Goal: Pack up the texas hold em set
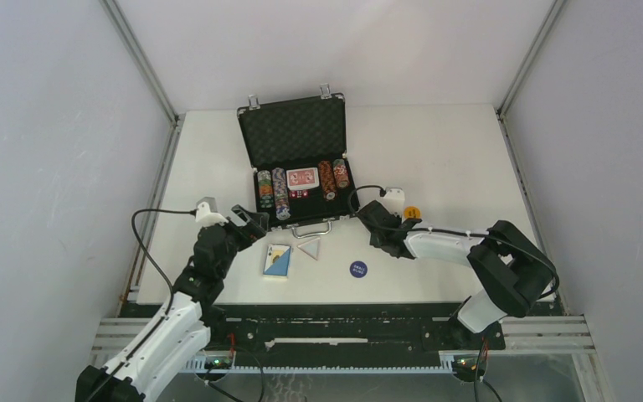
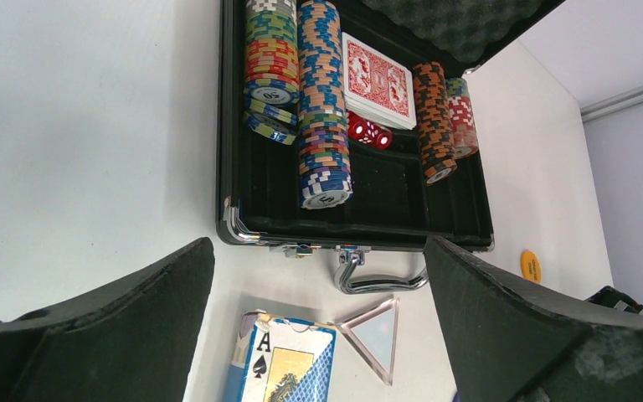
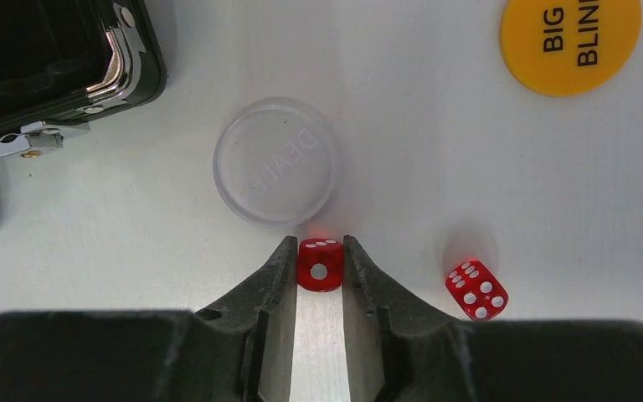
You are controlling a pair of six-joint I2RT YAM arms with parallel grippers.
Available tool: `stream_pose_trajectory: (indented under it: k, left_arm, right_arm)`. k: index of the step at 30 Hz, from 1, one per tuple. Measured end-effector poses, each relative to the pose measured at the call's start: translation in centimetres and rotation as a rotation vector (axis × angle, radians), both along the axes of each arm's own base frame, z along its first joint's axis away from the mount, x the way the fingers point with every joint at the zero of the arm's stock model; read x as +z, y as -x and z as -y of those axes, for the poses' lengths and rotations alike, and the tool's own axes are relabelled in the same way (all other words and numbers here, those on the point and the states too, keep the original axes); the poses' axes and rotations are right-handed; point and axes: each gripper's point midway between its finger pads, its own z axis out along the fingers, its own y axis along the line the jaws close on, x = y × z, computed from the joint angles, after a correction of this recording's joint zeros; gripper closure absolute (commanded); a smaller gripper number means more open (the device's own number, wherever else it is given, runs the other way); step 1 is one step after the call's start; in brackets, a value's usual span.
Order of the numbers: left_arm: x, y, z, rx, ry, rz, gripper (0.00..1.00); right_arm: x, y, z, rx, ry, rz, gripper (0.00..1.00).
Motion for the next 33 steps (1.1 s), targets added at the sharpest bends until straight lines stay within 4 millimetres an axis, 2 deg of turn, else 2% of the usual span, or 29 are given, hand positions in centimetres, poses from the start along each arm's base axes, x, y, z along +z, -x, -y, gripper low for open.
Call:
stream_pose_trajectory:
  k: [7,15,19,22,27,31,33]
  left_arm:
    - [0.0,-0.1,0.2,-0.006,0.003,0.002,0.0]
    - [0.1,-0.1,0.2,-0.009,0.004,0.003,0.0]
    - [0.1,-0.1,0.3,-0.014,0.004,0.003,0.0]
    - [0.0,0.0,0.3,-0.019,0.001,0.003,0.0]
    - [0.1,0.0,0.3,-0.02,0.0,0.003,0.0]
    - [0.0,0.0,0.3,-0.02,-0.001,0.002,0.0]
    - [-0.1,0.0,0.3,-0.02,-0.003,-0.001,0.0]
  right_arm:
    - [0.1,0.0,0.0,0.0,-0.001,0.003,0.81]
    - [1.5,0.1,-0.6,0.019,-0.011,0.038,0.81]
    - [2.8,-0.3,-1.7,0.048,-0.009,0.06,0.81]
    - [4.8,-1.5,-3.4,0.079,-0.023,0.094,0.81]
    - [8.3,-4.6,-7.7,0.14,-0.056,0.168,0.81]
    - [9.0,-7.4,-11.1,0.195,-0.052,0.185,0.8]
    - [8.7,-8.0,-11.9,0.209,-0.044,0.177,0.8]
